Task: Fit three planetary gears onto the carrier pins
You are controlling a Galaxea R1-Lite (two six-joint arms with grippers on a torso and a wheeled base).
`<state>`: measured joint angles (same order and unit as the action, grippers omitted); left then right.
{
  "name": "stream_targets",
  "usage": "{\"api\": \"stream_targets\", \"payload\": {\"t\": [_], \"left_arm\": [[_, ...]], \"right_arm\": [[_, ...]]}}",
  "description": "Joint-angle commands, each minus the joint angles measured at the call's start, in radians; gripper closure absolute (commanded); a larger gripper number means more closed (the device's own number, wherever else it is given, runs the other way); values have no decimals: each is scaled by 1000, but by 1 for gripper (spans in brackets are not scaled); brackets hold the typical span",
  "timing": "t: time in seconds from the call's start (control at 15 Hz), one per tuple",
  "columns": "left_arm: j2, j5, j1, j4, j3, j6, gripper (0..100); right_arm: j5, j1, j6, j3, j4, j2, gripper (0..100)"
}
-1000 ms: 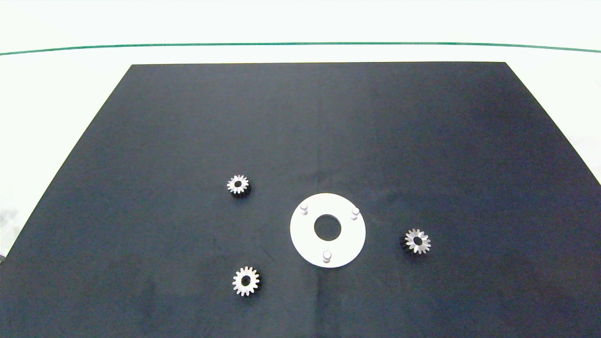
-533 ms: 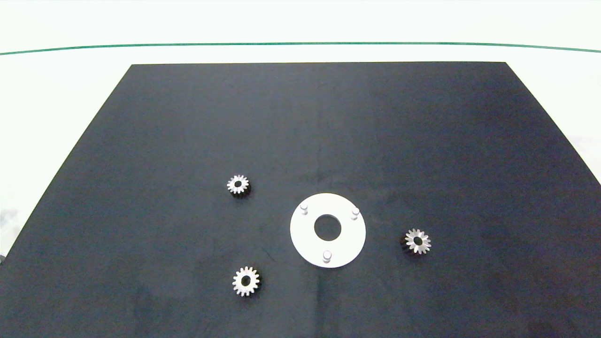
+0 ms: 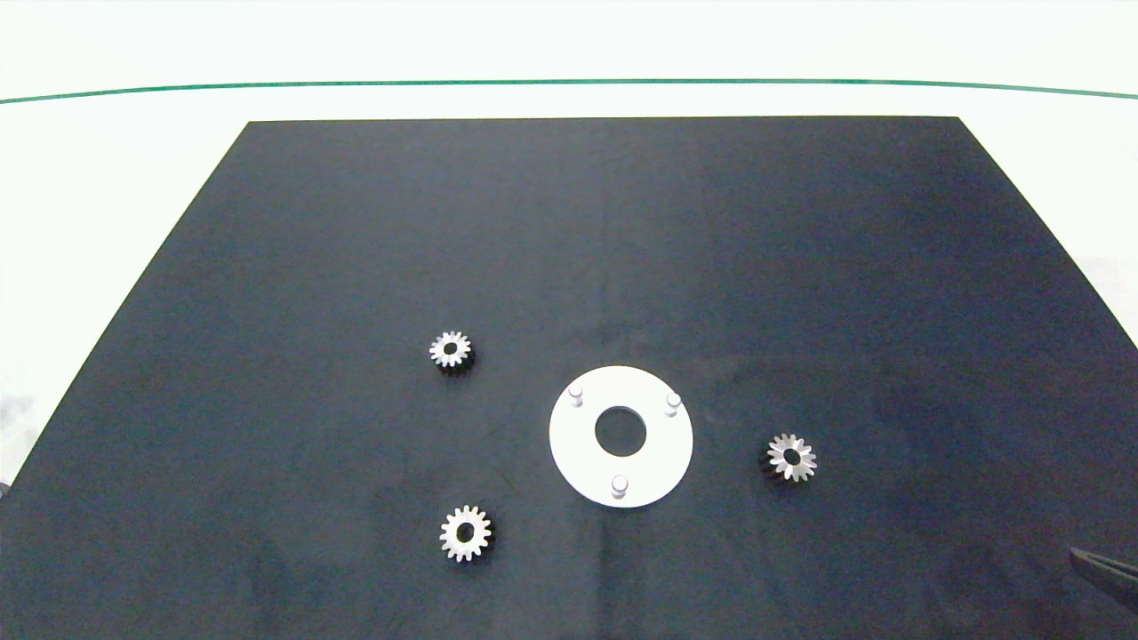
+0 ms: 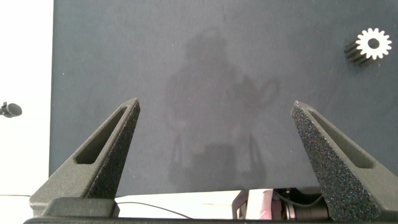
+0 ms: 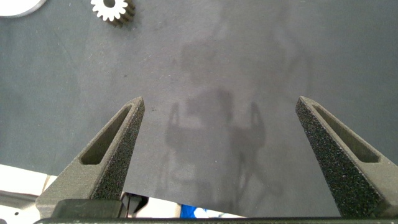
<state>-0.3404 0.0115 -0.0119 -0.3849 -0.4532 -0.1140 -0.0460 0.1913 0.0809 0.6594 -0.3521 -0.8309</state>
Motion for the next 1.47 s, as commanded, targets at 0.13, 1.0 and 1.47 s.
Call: {"api": "stream_targets", "payload": {"t": [0.13, 1.0, 1.47], "left_arm": [[-9, 1, 0, -5, -4, -1, 0], [-14, 2, 3, -3, -5, -7, 0], [-14, 2, 4, -2, -5, -7, 0]], "right_arm": [[-34, 94, 4, 17, 1, -134, 0], [-78, 290, -1, 118, 113, -396, 0], [-78, 330, -3, 120, 185, -495, 0]]}}
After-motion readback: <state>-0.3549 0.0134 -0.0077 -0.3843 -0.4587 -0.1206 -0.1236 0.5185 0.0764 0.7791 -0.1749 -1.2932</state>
